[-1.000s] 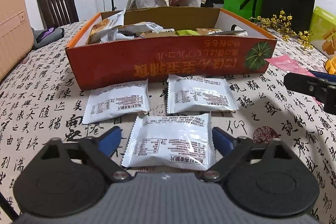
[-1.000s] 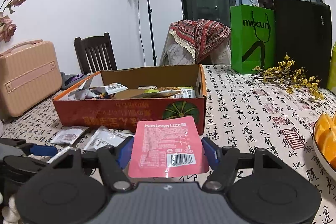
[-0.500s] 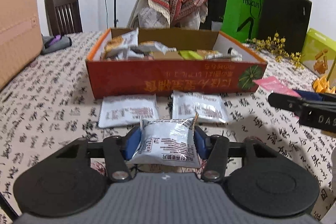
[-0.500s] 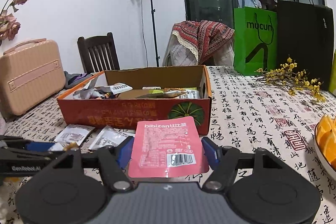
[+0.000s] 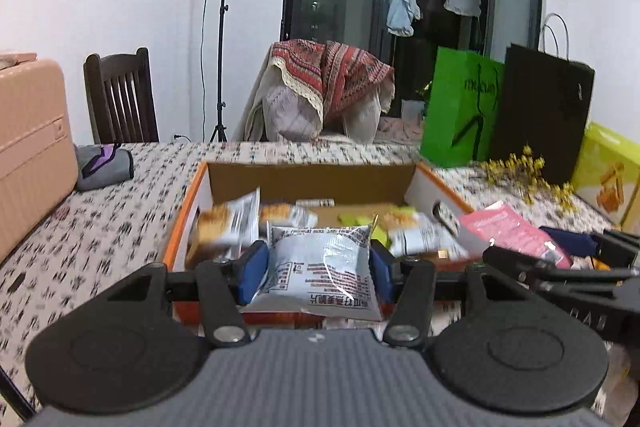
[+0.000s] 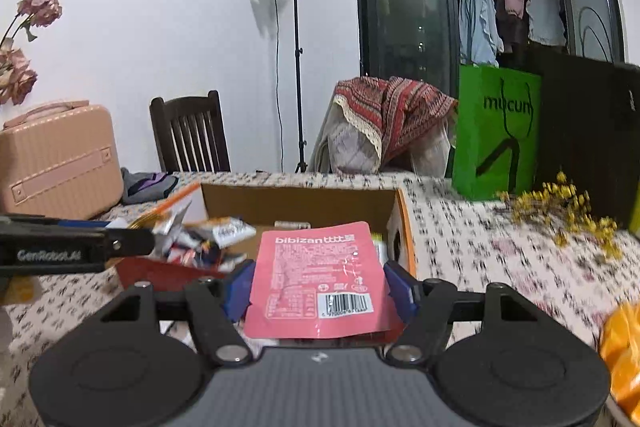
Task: Organize snacks
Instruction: 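Lower both packets into the cardboard box and open both tools, then move both open tools back toward the last white packets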
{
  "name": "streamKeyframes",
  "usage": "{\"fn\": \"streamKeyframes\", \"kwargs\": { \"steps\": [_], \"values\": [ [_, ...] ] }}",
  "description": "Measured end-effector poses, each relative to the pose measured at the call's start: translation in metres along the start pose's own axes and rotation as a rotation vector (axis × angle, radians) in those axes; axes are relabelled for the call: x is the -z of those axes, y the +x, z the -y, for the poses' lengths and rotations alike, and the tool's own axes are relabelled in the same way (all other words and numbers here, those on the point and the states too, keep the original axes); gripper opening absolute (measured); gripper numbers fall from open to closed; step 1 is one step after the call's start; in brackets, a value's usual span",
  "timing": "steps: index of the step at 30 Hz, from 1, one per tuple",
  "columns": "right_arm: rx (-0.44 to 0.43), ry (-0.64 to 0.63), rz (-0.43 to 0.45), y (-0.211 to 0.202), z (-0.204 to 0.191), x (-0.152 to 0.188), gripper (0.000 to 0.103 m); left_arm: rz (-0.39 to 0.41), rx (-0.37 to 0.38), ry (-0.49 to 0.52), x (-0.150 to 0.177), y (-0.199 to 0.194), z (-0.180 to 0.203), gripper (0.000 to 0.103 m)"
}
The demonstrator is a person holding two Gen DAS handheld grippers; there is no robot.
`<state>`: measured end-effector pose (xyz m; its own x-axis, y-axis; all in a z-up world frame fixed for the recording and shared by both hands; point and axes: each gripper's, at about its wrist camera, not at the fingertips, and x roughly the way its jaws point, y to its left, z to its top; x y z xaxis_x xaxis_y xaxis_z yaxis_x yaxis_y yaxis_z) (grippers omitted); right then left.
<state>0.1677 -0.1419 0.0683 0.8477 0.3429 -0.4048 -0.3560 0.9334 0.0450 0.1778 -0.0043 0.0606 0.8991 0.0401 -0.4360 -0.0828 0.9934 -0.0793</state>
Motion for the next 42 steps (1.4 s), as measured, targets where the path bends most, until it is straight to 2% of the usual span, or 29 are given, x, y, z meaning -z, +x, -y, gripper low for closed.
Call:
{"fn": "streamKeyframes", "kwargs": {
  "steps": [6, 11, 16, 21, 24, 27, 29, 31, 33, 42],
  "values": [
    [0.005, 0.007, 0.002, 0.035, -0.001, -0.028, 0.068, 0.013, -0.007, -0.034, -0.026, 0.034, -0.001, 0.055],
    [0.017, 0.037, -0.006, 0.070, 0.004, -0.040, 0.068, 0.013, -0.026, -0.077, -0.034, 0.064, -0.007, 0.055],
    [0.034, 0.043, 0.023, 0.097, 0.008, -0.031, 0.068, 0.045, -0.086, -0.056, -0.030, 0.088, -0.012, 0.056],
    [0.027, 0.044, -0.006, 0.112, 0.014, -0.018, 0.068, 0.036, -0.100, -0.043, -0.021, 0.099, -0.016, 0.056],
    [0.028, 0.042, -0.019, 0.113, 0.017, -0.014, 0.068, 0.056, -0.096, -0.010, -0.015, 0.097, -0.014, 0.062],
    [0.023, 0.043, -0.029, 0.114, 0.018, -0.011, 0.069, 0.071, -0.081, -0.025, -0.013, 0.096, -0.017, 0.073],
    [0.016, 0.051, -0.026, 0.113, 0.019, -0.009, 0.078, 0.093, -0.080, -0.048, -0.014, 0.092, -0.020, 0.091],
    [-0.004, 0.068, -0.012, 0.110, 0.021, -0.009, 0.100, 0.133, -0.090, -0.080, -0.013, 0.086, -0.024, 0.103],
    [-0.006, 0.082, 0.002, 0.107, 0.023, -0.010, 0.103, 0.157, -0.093, -0.107, -0.013, 0.082, -0.028, 0.103],
    [0.005, 0.093, 0.014, 0.102, 0.026, -0.011, 0.103, 0.138, -0.099, -0.146, -0.018, 0.078, -0.032, 0.103]
  ]
}}
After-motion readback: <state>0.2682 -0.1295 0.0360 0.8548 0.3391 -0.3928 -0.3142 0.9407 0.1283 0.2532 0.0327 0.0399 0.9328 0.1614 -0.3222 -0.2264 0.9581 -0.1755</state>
